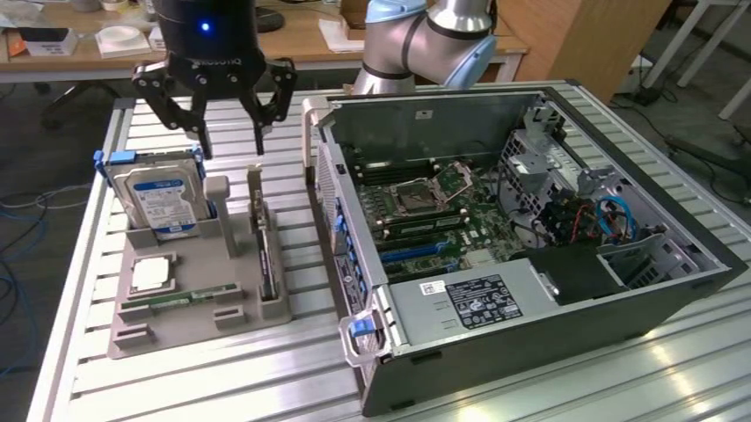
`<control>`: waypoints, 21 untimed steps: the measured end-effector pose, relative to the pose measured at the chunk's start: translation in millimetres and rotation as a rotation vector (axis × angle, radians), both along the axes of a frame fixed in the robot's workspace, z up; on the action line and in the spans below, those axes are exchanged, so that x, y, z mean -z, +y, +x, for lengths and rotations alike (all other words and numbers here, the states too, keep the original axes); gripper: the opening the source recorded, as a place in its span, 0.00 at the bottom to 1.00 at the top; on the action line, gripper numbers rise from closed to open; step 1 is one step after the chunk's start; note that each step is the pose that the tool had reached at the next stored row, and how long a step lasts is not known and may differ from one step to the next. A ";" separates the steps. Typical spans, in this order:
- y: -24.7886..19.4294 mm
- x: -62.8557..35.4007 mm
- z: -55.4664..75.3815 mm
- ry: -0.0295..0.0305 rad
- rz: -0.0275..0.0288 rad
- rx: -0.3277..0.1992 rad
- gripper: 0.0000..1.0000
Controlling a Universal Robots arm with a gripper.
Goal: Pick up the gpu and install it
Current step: 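Pick up the gpu and move the gpu toward the slot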
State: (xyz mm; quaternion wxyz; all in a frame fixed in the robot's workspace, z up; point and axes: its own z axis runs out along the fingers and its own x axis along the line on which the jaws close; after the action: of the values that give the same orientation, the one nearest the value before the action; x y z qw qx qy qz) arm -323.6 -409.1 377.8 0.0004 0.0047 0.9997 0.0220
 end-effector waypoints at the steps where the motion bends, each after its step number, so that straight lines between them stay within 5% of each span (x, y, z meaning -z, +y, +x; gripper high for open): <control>1: -1.4 1.3 0.0 0.0060 -0.0001 -0.001 0.59; 3: -4.2 4.0 0.0 0.0163 -0.0001 -0.004 0.59; 5: -5.9 7.4 0.0 0.0192 -0.0001 -0.006 0.59; 21: -13.0 26.5 5.2 0.0195 -0.0001 -0.006 0.59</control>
State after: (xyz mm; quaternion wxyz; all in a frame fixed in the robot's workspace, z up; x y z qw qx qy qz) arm -318.4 -422.1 351.3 -0.0094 0.0019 0.9997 0.0219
